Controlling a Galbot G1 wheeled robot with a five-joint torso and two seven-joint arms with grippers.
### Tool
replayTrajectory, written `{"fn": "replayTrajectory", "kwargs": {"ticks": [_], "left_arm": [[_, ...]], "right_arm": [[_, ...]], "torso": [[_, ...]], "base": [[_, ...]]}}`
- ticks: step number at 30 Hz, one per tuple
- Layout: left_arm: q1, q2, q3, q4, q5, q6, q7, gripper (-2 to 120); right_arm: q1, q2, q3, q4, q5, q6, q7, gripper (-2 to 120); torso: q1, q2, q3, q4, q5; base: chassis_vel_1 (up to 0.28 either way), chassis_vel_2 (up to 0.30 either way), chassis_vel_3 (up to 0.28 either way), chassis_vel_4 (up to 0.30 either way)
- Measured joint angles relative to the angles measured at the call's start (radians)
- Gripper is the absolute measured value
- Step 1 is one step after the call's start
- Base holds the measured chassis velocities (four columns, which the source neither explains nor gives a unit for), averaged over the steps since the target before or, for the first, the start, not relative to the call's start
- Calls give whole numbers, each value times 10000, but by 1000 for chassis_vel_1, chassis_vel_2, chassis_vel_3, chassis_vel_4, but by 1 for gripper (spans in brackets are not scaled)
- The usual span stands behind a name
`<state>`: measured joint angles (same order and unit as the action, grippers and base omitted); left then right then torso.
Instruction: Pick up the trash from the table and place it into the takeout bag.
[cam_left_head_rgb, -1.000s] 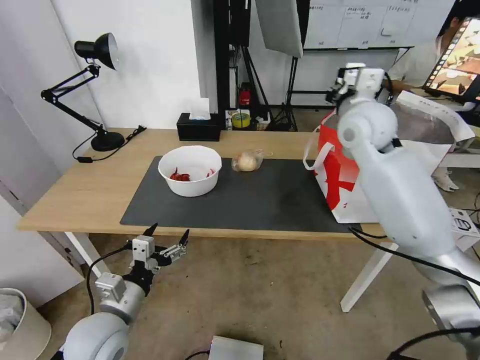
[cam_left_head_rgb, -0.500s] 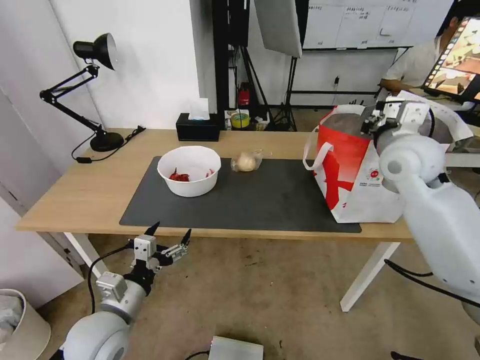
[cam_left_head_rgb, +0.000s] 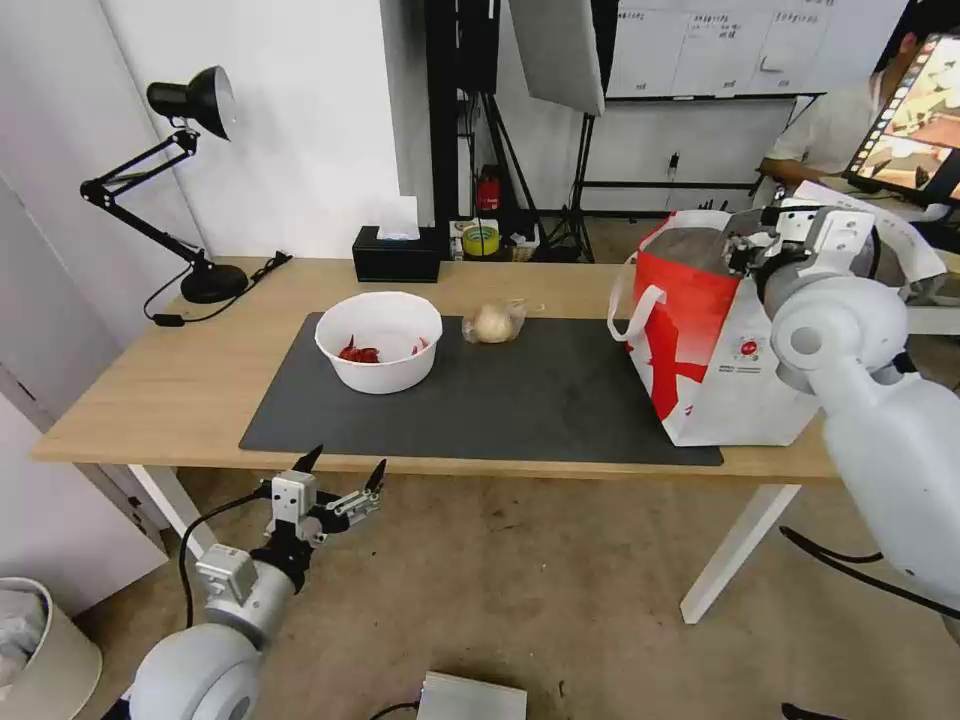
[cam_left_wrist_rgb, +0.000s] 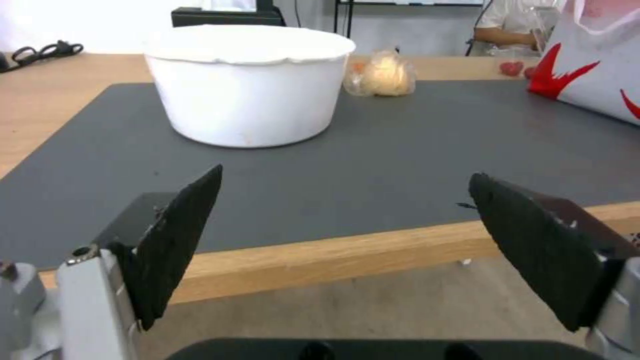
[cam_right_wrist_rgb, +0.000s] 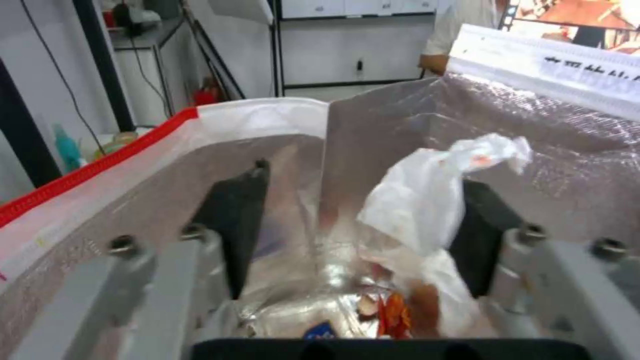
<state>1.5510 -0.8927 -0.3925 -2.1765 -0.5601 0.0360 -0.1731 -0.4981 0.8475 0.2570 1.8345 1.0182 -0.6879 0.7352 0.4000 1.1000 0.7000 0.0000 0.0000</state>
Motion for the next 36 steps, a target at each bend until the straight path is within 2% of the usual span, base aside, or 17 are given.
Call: {"fn": "replayTrajectory", "kwargs": {"ticks": [1, 3, 5, 6, 9, 15, 18, 19, 21, 22, 23, 24, 25, 28, 30, 36], "left_arm": [[0, 0, 4, -20, 0, 1, 0, 100], [1, 1, 4, -36, 0, 3, -1, 100], [21, 27, -13, -85, 0, 7, -2, 100], [21, 27, -13, -85, 0, 7, -2, 100], [31, 97, -48, -153, -2, 10, -4, 100], [-29, 148, 64, -179, -3, 15, -13, 100], [-97, 164, 121, -195, -3, 16, -18, 100], [-97, 164, 121, -195, -3, 16, -18, 100], [-405, 279, 418, -118, -52, 15, -13, 100], [-676, 413, 659, 1, -135, 15, -8, 100], [-676, 413, 659, 1, -135, 15, -8, 100], [-804, 485, 777, 53, -184, 16, 24, 100], [-843, 517, 807, 77, -215, 17, 39, 100], [-843, 529, 804, 81, -236, 17, 59, 100], [-821, 534, 779, 68, -238, 16, 67, 100], [-819, 526, 763, 46, -241, 12, 68, 100]], "right_arm": [[-1, -34, 2, 11, 29, 0, 1, 70], [-13, -66, 6, 37, 83, 0, 3, 73], [-56, -162, 24, 109, 203, -61, 52, 85], [-56, -162, 24, 109, 203, -61, 52, 85], [-57, -457, 45, 239, 498, -292, 309, 98], [120, -1061, -25, 252, 1392, -344, 476, 100], [679, -1742, -522, 30, 2820, -349, 615, 100], [679, -1742, -522, 30, 2820, -349, 615, 100], [1168, -2544, -1048, 14, 4657, -350, 1303, 100], [1335, -3024, -1252, 41, 5566, -350, 1706, 100], [1335, -3024, -1252, 41, 5566, -350, 1706, 100], [1567, -3313, -1540, 26, 6170, -351, 1921, 100], [1936, -3523, -1929, -38, 6733, -351, 2101, 100], [2396, -3661, -2393, -105, 7225, -351, 2265, 100], [3100, -3654, -3034, -204, 8115, -352, 2670, 100], [3928, -3252, -3785, -574, 8673, -351, 3132, 100]], "torso": [[0, 0, 0, 0, 1], [0, 0, 0, 0, 0], [0, 0, 0, 0, 1], [0, 0, 0, 0, 1], [0, 0, 0, 1, 1], [0, 0, 0, -2, 1], [0, 0, 0, 2, 3], [0, 0, 0, 2, 3], [0, 0, 1, 10, 0], [0, 0, -1, -1, -3], [0, 0, -1, -1, -3], [0, 1, -1, -14, -4], [0, 0, -1, -12, 0], [-1, 0, -1, -9, 4], [1, 0, 0, 4, 0], [0, 0, 0, 1, 0]], "base": [[0, 0, 0, 0], [0, 0, 0, 0], [0, 0, 0, 0], [0, 0, 0, 0], [0, 0, 0, 0], [0, 0, 0, 0], [0, 0, 0, 0], [0, 0, 0, 0], [0, 0, 0, 0], [0, 0, 0, 0], [0, 0, 0, 0], [0, 0, 0, 0], [-33, -32, -22, -59], [-22, -11, -20, -39], [0, 0, 0, 0], [0, 0, 0, 0]]}}
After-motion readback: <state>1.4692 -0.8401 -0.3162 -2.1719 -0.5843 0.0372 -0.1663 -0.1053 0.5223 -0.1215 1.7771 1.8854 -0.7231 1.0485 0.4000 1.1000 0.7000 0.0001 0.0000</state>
